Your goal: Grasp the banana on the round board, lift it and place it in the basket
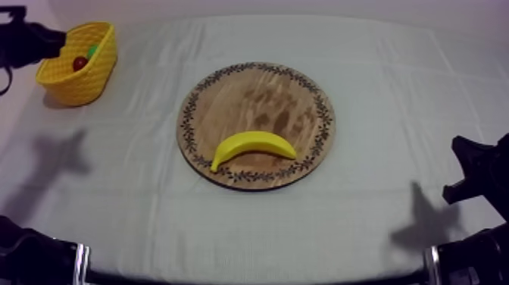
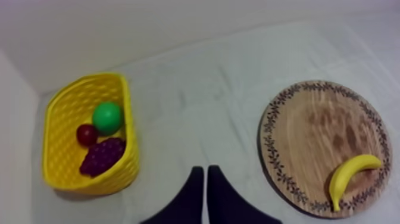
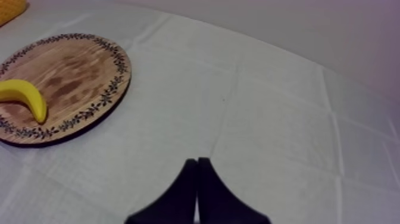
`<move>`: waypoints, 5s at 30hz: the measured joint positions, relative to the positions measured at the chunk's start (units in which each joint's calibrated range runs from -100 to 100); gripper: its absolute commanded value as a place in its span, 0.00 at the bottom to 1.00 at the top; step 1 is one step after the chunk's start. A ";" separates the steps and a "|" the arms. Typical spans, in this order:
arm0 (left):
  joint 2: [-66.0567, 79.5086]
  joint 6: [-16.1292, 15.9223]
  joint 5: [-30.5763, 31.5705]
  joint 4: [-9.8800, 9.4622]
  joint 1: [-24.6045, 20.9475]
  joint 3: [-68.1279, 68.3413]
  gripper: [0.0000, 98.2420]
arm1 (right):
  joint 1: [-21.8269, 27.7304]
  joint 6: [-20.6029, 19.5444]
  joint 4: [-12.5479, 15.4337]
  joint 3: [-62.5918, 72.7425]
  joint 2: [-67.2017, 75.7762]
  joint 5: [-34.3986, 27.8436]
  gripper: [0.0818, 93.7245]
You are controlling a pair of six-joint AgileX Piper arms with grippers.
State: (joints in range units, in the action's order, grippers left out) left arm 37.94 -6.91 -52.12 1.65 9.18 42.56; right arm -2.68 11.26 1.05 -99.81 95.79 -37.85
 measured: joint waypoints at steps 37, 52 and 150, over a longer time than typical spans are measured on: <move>-41.30 -9.46 -17.53 0.02 22.97 -30.07 0.46 | 0.00 0.00 0.00 0.00 0.00 0.05 0.00; -53.16 -9.18 -20.55 0.18 25.33 -35.82 0.79 | 0.00 0.00 0.00 0.00 0.00 0.05 0.00; -41.72 -6.67 -32.62 -4.09 -4.22 -40.39 0.09 | 0.00 0.03 0.00 0.00 0.00 0.01 0.00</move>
State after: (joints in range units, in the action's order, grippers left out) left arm -3.78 -13.57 -84.74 -2.43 4.97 2.17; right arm -2.68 11.29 1.05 -99.81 95.79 -37.84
